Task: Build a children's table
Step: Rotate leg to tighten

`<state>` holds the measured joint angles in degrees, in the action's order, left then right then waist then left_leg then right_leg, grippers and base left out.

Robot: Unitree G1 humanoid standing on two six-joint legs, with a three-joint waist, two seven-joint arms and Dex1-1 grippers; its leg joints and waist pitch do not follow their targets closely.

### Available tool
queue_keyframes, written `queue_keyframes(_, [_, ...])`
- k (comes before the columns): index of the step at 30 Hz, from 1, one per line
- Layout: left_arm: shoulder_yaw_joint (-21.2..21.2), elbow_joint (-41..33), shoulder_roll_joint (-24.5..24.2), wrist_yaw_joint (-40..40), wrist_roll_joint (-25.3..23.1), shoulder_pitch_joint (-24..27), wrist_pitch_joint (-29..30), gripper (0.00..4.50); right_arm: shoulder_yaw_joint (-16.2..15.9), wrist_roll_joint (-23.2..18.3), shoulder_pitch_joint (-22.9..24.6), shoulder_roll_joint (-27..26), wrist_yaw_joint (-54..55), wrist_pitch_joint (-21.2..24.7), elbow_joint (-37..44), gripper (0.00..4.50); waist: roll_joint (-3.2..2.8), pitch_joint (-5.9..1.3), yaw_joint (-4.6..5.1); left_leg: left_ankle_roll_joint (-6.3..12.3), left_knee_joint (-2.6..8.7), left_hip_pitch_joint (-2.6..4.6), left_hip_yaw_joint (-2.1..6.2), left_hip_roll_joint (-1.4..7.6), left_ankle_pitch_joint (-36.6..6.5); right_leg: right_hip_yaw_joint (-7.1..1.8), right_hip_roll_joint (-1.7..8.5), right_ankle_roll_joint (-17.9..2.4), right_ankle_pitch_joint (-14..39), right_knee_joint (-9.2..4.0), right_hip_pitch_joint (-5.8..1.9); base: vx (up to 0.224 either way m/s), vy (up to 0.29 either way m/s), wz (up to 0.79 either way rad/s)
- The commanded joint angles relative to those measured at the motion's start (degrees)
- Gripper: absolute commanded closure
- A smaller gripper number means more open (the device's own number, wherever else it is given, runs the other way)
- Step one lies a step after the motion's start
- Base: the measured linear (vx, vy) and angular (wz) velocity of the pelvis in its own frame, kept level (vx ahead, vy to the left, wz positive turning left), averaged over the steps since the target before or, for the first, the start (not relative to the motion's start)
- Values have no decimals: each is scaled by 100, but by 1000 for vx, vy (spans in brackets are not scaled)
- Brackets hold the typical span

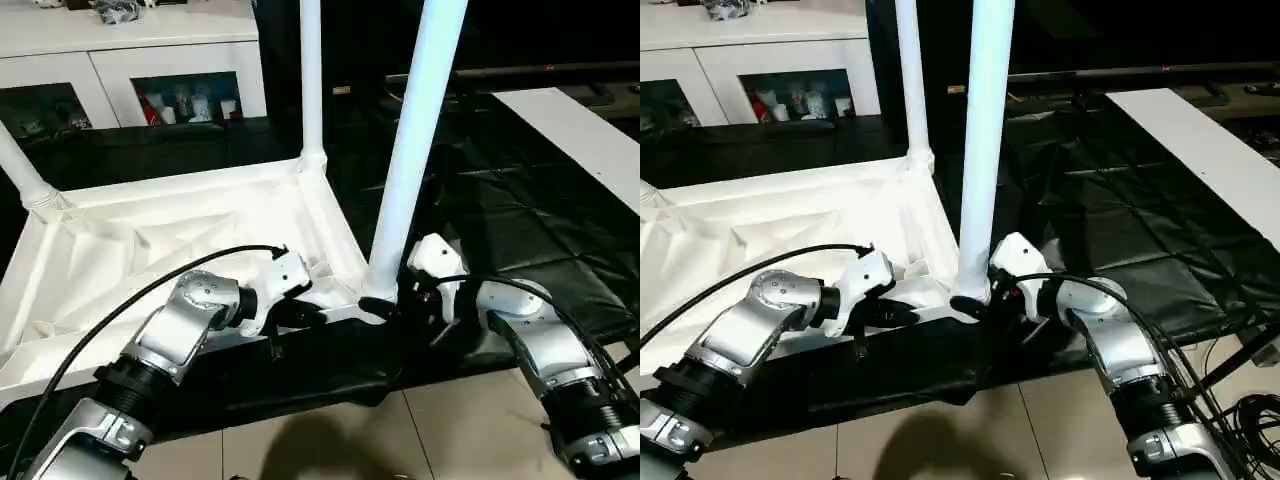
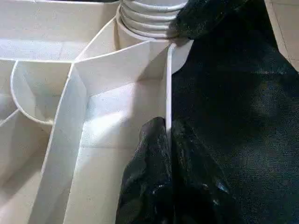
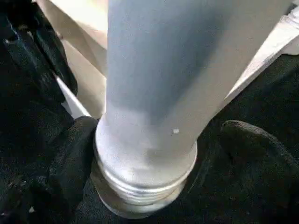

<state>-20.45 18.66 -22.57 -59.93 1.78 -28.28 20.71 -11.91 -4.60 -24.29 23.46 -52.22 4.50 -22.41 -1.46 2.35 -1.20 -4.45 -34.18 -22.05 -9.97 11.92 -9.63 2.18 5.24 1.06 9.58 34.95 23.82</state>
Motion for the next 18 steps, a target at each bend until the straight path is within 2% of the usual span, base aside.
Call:
queue_keyframes(1, [-12, 214, -158, -49, -98, 43, 13, 450, -37, 13, -97, 74, -115, -107, -117, 30, 66, -337, -24, 223, 409, 52, -28, 25, -1690, -107, 135, -1219, 1678, -458, -272, 0, 0, 0])
queue_keyframes(4, [-27, 227, -172, -85, -101, 33, 1, 450, -52, 29, -137, 78, -154, -171, -220, 49, 72, -337, -24, 226, 410, 47, -25, 26, -1696, -108, 138, -1210, 1691, -457, -277, 0, 0, 0])
queue_keyframes(5, [-32, 226, -177, -96, -101, 32, -2, 450, -52, 36, -154, 75, -158, -189, -259, 75, 72, -338, -20, 223, 413, 48, -24, 28, -1708, -106, 140, -1213, 1712, -459, -274, 0, 0, 0])
queue_keyframes(10, [-48, 227, -206, -129, -94, 28, -17, 450, -34, 52, -238, 30, -258, -337, -461, 117, 76, -338, -7, 226, 415, 45, -20, 28, -1746, -104, 139, -1233, 1717, -456, -278, 0, 0, 0])
queue_keyframes(13, [-65, 216, -242, -185, -110, 39, -19, 450, -45, 67, -262, 14, -329, -423, -568, 127, 74, -342, 2, 246, 412, 45, -21, 32, -1720, -104, 141, -1263, 1650, -447, -275, 0, 0, 0])
queue_keyframes(14, [-64, 216, -247, -188, -113, 45, -26, 450, -47, 63, -256, 10, -343, -428, -579, 156, 76, -339, 13, 252, 413, 39, -21, 30, -1711, -103, 139, -1282, 1621, -446, -278, 0, 0, 0])
queue_keyframes(18, [-36, 217, -237, -151, -108, 82, 4, 450, -10, 37, -230, -62, -232, -404, -705, 173, 80, -337, 35, 269, 414, 40, -22, 31, -1715, -103, 138, -1304, 1635, -446, -279, 0, 0, 0])
